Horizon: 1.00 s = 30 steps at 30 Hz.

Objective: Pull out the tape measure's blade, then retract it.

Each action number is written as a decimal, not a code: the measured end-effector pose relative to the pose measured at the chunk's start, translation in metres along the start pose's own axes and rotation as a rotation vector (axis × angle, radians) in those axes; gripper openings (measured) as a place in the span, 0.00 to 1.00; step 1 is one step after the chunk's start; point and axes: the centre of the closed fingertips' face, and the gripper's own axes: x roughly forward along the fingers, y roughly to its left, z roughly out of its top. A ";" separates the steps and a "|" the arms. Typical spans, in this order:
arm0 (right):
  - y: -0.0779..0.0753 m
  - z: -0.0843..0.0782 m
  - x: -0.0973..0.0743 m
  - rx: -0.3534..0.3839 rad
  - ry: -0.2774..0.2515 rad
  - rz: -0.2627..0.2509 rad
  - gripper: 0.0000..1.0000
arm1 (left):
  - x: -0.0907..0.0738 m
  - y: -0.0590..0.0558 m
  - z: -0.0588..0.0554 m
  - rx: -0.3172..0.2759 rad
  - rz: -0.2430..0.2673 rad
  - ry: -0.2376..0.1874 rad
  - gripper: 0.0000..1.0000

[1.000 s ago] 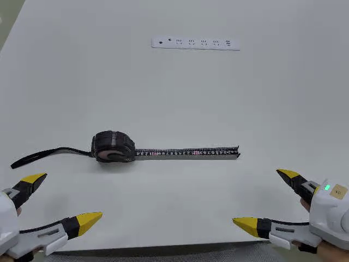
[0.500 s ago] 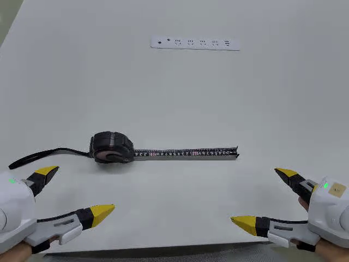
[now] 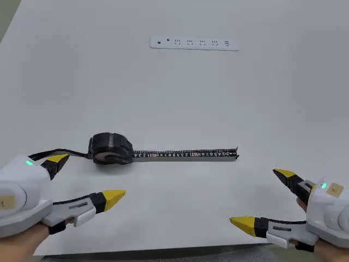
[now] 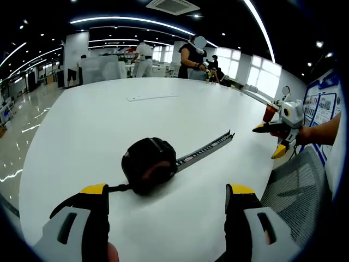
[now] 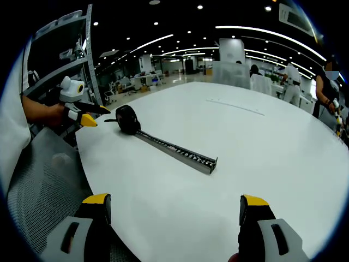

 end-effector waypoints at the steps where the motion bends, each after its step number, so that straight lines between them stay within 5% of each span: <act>1: -0.001 0.000 0.000 -0.001 0.001 -0.001 0.99 | 0.003 0.000 -0.001 -0.002 -0.001 0.004 0.85; 9: -0.002 -0.003 0.000 0.001 0.006 -0.002 0.99 | 0.017 -0.001 -0.004 -0.029 0.005 0.017 0.83; 19: -0.003 -0.004 0.000 0.008 0.012 0.001 0.99 | 0.038 -0.002 0.011 -0.077 0.006 -0.009 0.82; 30: -0.005 -0.004 0.002 0.009 0.011 0.002 0.99 | 0.046 0.002 0.008 -0.116 0.043 -0.024 0.82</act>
